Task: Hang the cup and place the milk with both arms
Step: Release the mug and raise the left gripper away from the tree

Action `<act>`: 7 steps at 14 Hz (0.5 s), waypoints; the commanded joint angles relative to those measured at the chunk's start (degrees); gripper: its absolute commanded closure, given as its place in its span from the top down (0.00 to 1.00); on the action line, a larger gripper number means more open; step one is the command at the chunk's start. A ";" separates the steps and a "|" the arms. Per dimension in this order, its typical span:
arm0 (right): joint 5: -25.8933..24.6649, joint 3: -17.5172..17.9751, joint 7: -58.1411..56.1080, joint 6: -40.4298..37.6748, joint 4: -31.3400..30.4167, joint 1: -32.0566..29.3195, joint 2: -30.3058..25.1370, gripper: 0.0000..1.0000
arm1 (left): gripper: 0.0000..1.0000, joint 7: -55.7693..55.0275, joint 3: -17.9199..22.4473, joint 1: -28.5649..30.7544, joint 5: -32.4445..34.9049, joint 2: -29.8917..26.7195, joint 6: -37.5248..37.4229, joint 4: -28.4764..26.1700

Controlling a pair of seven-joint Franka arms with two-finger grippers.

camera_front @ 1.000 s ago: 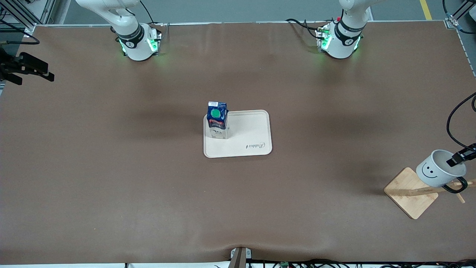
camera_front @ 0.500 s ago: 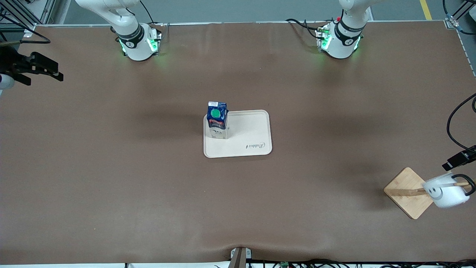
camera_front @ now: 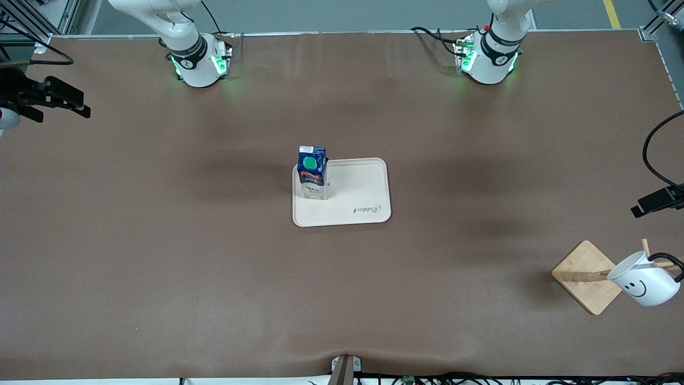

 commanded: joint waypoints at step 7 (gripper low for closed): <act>-0.60 0.40 0.61 0.60 1.11 -1.54 -0.48 1.00 | 1.00 0.03 -3.49 0.38 5.55 -6.06 -9.73 0.64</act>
